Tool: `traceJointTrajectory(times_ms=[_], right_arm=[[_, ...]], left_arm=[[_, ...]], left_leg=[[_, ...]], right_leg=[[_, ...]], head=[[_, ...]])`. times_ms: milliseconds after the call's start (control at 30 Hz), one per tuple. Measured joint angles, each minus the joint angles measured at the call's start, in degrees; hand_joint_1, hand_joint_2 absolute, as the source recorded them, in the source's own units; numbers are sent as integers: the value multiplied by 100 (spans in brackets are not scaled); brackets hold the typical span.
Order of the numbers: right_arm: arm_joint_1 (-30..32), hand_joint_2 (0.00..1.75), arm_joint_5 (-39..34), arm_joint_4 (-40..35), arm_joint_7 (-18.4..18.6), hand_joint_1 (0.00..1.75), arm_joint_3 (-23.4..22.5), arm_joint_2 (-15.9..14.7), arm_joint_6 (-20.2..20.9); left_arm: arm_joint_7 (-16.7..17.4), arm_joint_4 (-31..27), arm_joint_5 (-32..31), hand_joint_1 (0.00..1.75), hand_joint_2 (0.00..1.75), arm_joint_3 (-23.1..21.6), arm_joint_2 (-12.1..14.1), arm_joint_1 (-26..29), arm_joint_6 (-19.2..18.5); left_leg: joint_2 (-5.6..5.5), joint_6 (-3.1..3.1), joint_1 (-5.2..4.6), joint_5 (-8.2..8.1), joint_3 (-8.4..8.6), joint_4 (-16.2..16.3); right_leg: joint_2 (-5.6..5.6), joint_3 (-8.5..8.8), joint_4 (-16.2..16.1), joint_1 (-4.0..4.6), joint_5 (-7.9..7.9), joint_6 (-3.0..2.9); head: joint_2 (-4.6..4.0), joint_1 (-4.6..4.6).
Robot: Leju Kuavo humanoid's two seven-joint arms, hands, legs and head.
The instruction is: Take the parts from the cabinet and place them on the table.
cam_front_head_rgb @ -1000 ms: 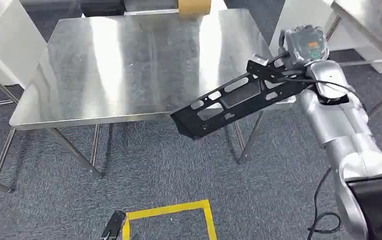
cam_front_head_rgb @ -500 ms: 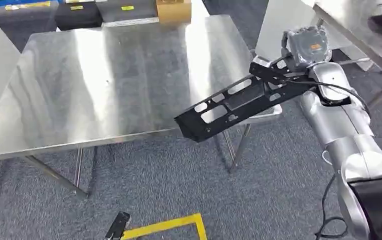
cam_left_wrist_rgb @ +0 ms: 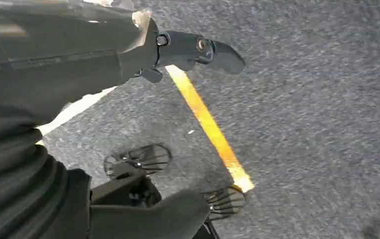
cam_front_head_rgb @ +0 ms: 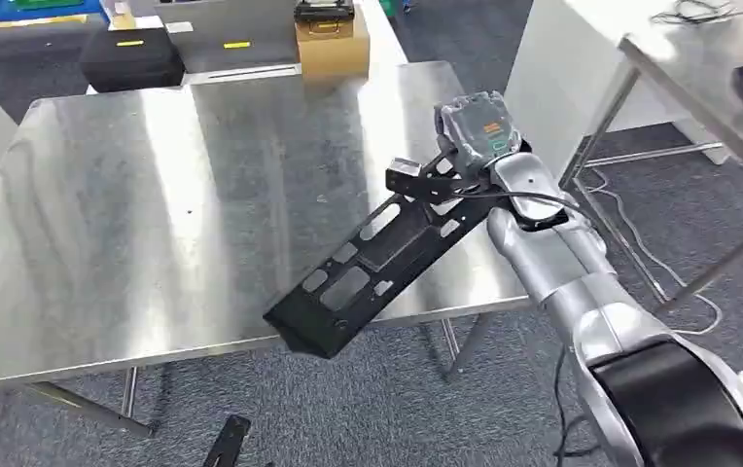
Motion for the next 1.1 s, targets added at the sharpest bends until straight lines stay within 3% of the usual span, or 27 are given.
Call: traceJointTrajectory(times_ms=[33, 67, 100, 133, 167, 200, 267, 300, 333, 367, 400, 433, 467, 500, 567, 600, 633, 667, 733, 767, 800, 833, 900, 933, 967, 1067, 1100], right_arm=[[-48, 175, -4, -22, -50, 168, 11, 37, -11], [-116, 175, -2, -39, -114, 168, 28, 131, -18], [-180, 175, 2, -50, -179, 168, 50, 225, -18], [-219, 175, -6, -50, -272, 168, 89, 309, -7], [-235, 175, -76, -50, -388, 168, 146, 432, 4], [-213, 175, -144, -61, -487, 168, 192, 582, 22], [-119, 175, -249, -125, -588, 168, 319, 817, 35], [-84, 175, -289, -175, -605, 168, 369, 911, 50], [-47, 175, -304, -214, -608, 168, 434, 974, 96], [-12, 175, -308, -240, -605, 168, 496, 1009, 118], [19, 175, -323, -260, -599, 168, 548, 1038, 129], [48, 175, -334, -271, -597, 168, 595, 1051, 135], [55, 175, -352, -273, -594, 168, 634, 1053, 142], [42, 175, -354, -282, -597, 168, 669, 1060, 160], [59, 175, -337, -356, -599, 168, 730, 1082, 184], [37, 175, -339, -387, -590, 168, 761, 1081, 188], [32, 175, -352, -429, -555, 168, 802, 1077, 194], [33, 175, -376, -444, -529, 168, 824, 1073, 194], [36, 175, -413, -444, -494, 168, 866, 1051, 188], [43, 175, -420, -444, -490, 168, 890, 1035, 184], [57, 175, -437, -444, -490, 168, 909, 1014, 179], [70, 175, -463, -437, -490, 168, 916, 979, 177], [70, 175, -575, -435, -518, 168, 935, 946, 170], [65, 175, -632, -433, -542, 168, 942, 946, 170], [70, 175, -704, -409, -579, 168, 951, 937, 164], [45, 175, -778, -321, -610, 168, 959, 924, 146], [26, 175, -804, -300, -610, 168, 962, 924, 144]], left_arm=[[7, -2, 2, 0, 175, 7, 9, 5, 13], [9, -15, 2, 0, 175, 9, 9, -22, 42], [-4, -17, 0, 0, 175, 9, 9, -65, 70], [-26, -15, 2, 0, 175, 9, 13, -80, 105], [-48, -15, 13, 0, 175, 9, 13, -86, 103], [-70, -15, 28, 0, 175, 13, 13, -86, 94], [-109, -15, 33, 0, 175, 53, 15, -72, 85], [-122, -15, 33, 0, 175, 61, 15, -73, 85], [-144, -15, 29, 0, 175, 68, 15, -72, 85], [-153, -15, 26, 0, 175, 74, 22, -66, 85], [-155, -15, 26, 0, 175, 83, 24, -59, 85], [-155, -15, 24, 0, 175, 87, 26, -42, 85], [-160, -4, 24, 0, 175, 90, 20, -21, 81], [-162, -4, 17, 0, 175, 92, 24, -29, 81], [-166, -7, -2, 0, 175, 101, 20, -15, 81], [-168, -7, -7, 0, 175, 101, 18, -34, 83], [-170, -9, -9, 0, 175, 103, 13, -37, 87], [-177, -9, -13, 0, 175, 105, 15, -38, 92], [-203, -9, -17, 0, 175, 120, 18, -52, 92], [-212, -9, -28, 0, 175, 127, 18, -54, 85], [-212, -9, -50, 0, 175, 129, 18, -52, 74], [-212, -9, -68, 0, 175, 133, 18, -51, 66], [-212, -9, -79, 0, 175, 146, 18, -56, 59], [-212, -9, -81, 0, 175, 151, 11, -57, 50], [-212, -7, -90, 0, 175, 155, -11, -58, 41], [-216, -7, -103, 0, 175, 168, 0, -71, 28], [-219, -7, -109, 0, 175, 170, -4, -72, 28]], left_leg=[[37, -29, 2, -20, 155, -82], [60, -37, 7, 66, 159, 18], [66, -59, 33, 313, 7, 429], [67, -82, 39, 516, -267, 1037], [69, -98, 32, 515, -594, 1556], [65, -127, 34, 309, -913, 1942], [71, -161, 54, -438, -1473, 2261], [75, -169, 69, -556, -1659, 2227], [87, -184, 91, -453, -1794, 2071], [94, -208, 110, -116, -1832, 1768], [97, -230, 130, 396, -1794, 1344], [105, -245, 165, 1088, -1740, 813], [139, -212, 165, 1209, -1841, 519], [193, -163, 159, 1030, -1804, 438], [168, -114, 130, 1032, -1819, 518], [160, -66, 120, 1093, -1805, 507], [168, -2, 118, 1317, -1767, 489], [173, 50, 100, 1327, -1760, 533], [184, 116, 27, 1302, -1750, 559], [176, 149, -15, 1284, -1750, 563], [159, 174, -60, 1269, -1745, 570], [130, 203, -109, 1249, -1726, 577], [73, 260, -220, 1199, -1657, 578], [66, 276, -240, 1177, -1625, 577], [60, 280, -252, 1152, -1597, 567], [15, 279, -230, 1107, -1631, 627], [16, 271, -224, 1101, -1633, 626]], right_leg=[[30, 17, -6, -29, -46, -122], [35, 85, -14, -128, -84, -191], [38, 262, -98, -161, -113, -227], [100, 441, -247, -163, -154, -288], [135, 573, -346, -163, -197, -351], [164, 684, -414, -164, -228, -395], [266, 831, -469, -171, -305, -482], [290, 868, -464, -186, -354, -475], [307, 918, -462, -191, -404, -456], [313, 976, -460, -200, -452, -430], [313, 1043, -457, -216, -505, -399], [310, 1100, -453, -217, -566, -344], [316, 1123, -375, -178, -614, -295], [330, 1069, -311, -153, -720, -250], [308, 1046, -288, -104, -911, -190], [298, 1071, -273, -88, -922, -155], [274, 1068, -120, -118, -979, -154], [256, 966, 175, -114, -1154, -205], [244, 444, 1187, -105, -1636, -316], [243, 179, 1637, -86, -1785, -333], [243, 37, 1813, -58, -1796, -321], [244, 29, 1703, -20, -1699, -311], [246, 367, 719, 92, -1175, -331], [245, 549, 224, 158, -932, -382], [311, 611, 65, 218, -723, -534], [298, 703, -21, 182, -688, -556], [299, 702, -22, 184, -692, -562]], head=[[2, -29], [2, -29], [2, -57], [2, -58], [2, -63], [2, -64], [2, -68], [2, -68], [2, -72], [2, -66], [2, -70], [2, -66], [2, -87], [2, -108], [2, -55], [2, -44], [2, -53], [2, -22], [2, -11], [2, -5], [2, -9], [2, -5], [2, -5], [2, -7], [2, -50], [2, -86], [2, -44]])
